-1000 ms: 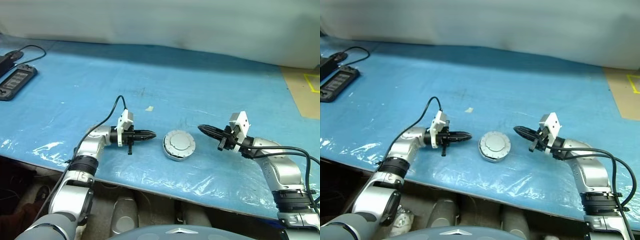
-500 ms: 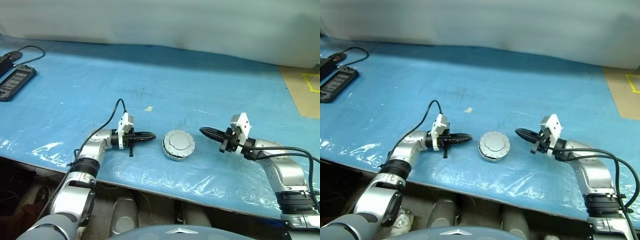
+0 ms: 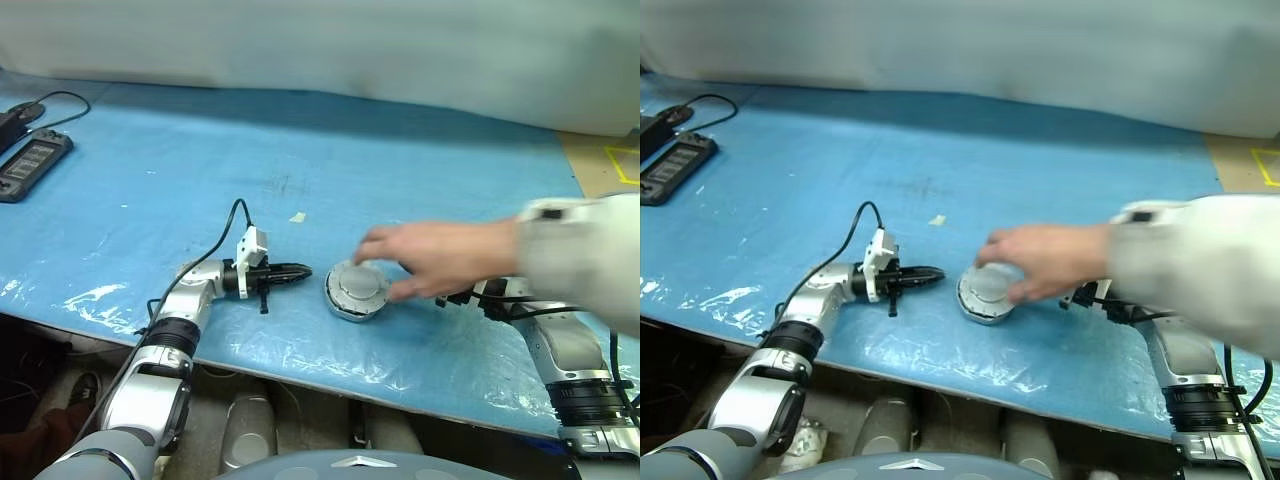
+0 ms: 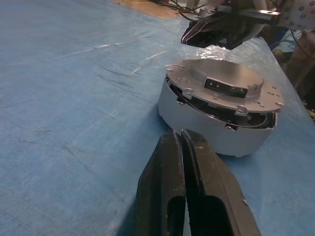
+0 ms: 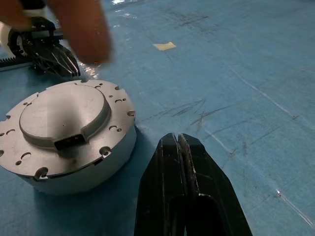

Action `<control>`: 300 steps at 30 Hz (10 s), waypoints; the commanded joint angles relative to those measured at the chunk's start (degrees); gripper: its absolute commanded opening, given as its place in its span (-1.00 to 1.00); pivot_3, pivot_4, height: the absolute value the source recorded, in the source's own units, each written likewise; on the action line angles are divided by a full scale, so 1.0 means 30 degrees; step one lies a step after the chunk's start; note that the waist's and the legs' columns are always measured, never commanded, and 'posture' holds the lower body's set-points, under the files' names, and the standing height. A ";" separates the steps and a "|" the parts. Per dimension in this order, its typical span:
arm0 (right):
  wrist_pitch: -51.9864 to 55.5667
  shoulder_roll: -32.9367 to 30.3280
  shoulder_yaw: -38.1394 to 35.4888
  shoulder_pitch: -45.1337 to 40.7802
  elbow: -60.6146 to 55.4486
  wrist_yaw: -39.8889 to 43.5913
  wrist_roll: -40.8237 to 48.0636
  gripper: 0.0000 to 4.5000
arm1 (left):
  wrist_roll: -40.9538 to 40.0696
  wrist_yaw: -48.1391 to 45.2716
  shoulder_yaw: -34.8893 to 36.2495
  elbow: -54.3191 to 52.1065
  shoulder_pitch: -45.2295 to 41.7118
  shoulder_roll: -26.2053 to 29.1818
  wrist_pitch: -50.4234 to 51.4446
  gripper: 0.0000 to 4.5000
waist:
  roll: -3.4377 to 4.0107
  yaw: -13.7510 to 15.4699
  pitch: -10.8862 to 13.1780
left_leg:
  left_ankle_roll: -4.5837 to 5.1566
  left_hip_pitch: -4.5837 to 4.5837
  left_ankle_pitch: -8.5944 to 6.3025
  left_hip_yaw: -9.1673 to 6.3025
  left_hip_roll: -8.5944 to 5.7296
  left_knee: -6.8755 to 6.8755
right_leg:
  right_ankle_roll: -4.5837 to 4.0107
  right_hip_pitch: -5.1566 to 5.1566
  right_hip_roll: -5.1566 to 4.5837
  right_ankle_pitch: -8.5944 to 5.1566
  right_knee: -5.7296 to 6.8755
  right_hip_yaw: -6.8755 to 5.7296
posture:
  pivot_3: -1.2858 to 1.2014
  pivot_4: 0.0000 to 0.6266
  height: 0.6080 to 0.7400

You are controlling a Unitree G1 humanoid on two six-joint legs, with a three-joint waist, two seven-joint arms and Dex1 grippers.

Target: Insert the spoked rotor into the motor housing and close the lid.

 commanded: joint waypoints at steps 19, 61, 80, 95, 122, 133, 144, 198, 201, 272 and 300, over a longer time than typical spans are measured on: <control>-0.0310 0.0424 0.0018 -0.0369 -0.0229 0.0016 0.0320 -1.00 | -0.0156 0.0544 -0.0189 -0.0892 -0.0675 0.0186 0.0598 -0.93 | 0.0000 -0.0005 0.0000 | 0.0005 0.0002 0.0003 0.0000 0.0003 0.0021 | -0.0001 0.0009 0.0000 0.0000 0.0018 -0.0002 | 0.03 -0.52 1.00; 0.0381 0.1859 0.4483 -0.4858 0.0674 0.3590 -0.0227 -1.00 | -0.0732 0.1289 -0.0214 -0.3736 0.1307 0.1035 0.2466 -0.93 | 0.0001 -0.0434 0.0000 | 0.0010 -0.0008 0.0008 0.0005 0.0021 0.0031 | -0.0020 0.0019 -0.0015 -0.0008 0.0050 -0.0062 | 0.03 -0.52 1.00; -0.1661 0.1701 0.5551 -0.4317 0.2458 0.3384 -0.2552 -1.00 | -0.0904 0.1564 0.0016 -0.3433 0.1371 0.1486 0.2500 -0.93 | -0.0004 -0.0469 -0.0003 | 0.0007 0.0126 0.0004 0.0004 0.0021 0.0040 | -0.0019 0.0153 -0.0018 -0.0010 0.0048 -0.0048 | 0.03 -0.52 1.00; -0.0223 0.0811 0.5514 -0.4690 -0.0518 0.4979 -0.1495 0.40 | -0.1571 0.1014 0.0244 -0.4157 0.1703 0.2061 0.2263 -0.95 | -0.0002 -0.0447 -0.0002 | 0.0007 0.0096 0.0005 0.0005 0.0024 0.0018 | -0.0025 0.0128 -0.0018 -0.0015 0.0023 -0.0062 | 0.03 -0.52 1.00; -0.3585 0.1599 0.6017 -0.4977 0.2717 0.3854 -0.3804 0.31 | -0.1355 0.1490 -0.0209 -0.4868 0.2120 0.1782 0.2589 -0.95 | -0.0002 -0.0477 -0.0002 | 0.0008 0.0110 0.0005 0.0005 0.0021 0.0029 | -0.0026 0.0141 -0.0024 -0.0014 0.0039 -0.0054 | 0.03 -0.52 1.00; -0.1533 0.1427 0.5735 -0.5073 0.1834 0.4561 -0.2403 0.31 | -0.1283 0.1430 -0.0289 -0.4647 0.2078 0.1683 0.2530 -0.95 | -0.0002 -0.0462 -0.0002 | 0.0008 0.0105 0.0005 0.0005 0.0021 0.0025 | -0.0025 0.0140 -0.0024 -0.0015 0.0028 -0.0056 | 0.03 -0.52 1.00; -0.1830 0.1305 0.5877 -0.5461 0.2293 0.4790 -0.2786 0.31 | -0.1143 0.1475 -0.0291 -0.4272 0.2157 0.1478 0.2251 -0.95 | -0.0002 -0.0463 -0.0002 | 0.0008 0.0102 0.0006 0.0005 0.0022 0.0022 | -0.0025 0.0139 -0.0023 -0.0015 0.0023 -0.0058 | 0.03 -0.52 1.00; -0.4375 0.1963 0.5490 -0.4864 0.2625 0.4386 -0.3206 0.98 | -0.0626 0.1646 -0.0307 -0.2884 0.2189 0.1449 0.1222 -0.95 | -0.0002 -0.0478 -0.0002 | 0.0008 0.0103 0.0004 0.0005 0.0022 0.0017 | -0.0024 0.0137 -0.0023 -0.0016 0.0020 -0.0057 | 0.03 -0.52 1.00; -0.4282 0.1889 0.5490 -0.4807 0.2573 0.4580 -0.3146 0.98 | -0.0617 0.1656 -0.0306 -0.2867 0.2192 0.1438 0.1198 -0.95 | -0.0002 -0.0479 -0.0002 | 0.0008 0.0104 0.0004 0.0006 0.0023 0.0018 | -0.0024 0.0137 -0.0023 -0.0016 0.0022 -0.0057 | 0.03 -0.52 1.00; -0.3090 0.1038 0.5483 -0.5287 0.2135 0.4883 -0.2832 0.31 | -0.0678 0.2026 -0.0385 -0.3296 0.2413 0.1263 0.1586 -0.95 | -0.0002 -0.0464 -0.0001 | 0.0008 0.0101 0.0003 0.0006 0.0021 0.0003 | -0.0022 0.0137 -0.0024 -0.0018 0.0000 -0.0055 | 0.03 -0.52 1.00; -0.2381 0.0887 0.6482 -0.5057 0.3514 0.3840 -0.4673 0.31 | -0.0797 0.2102 -0.0414 -0.3682 0.2643 0.1264 0.1739 -0.95 | -0.0003 -0.0491 -0.0002 | 0.0008 0.0139 0.0003 0.0006 0.0019 0.0007 | -0.0022 0.0172 -0.0026 -0.0018 0.0012 -0.0048 | 0.03 -0.52 1.00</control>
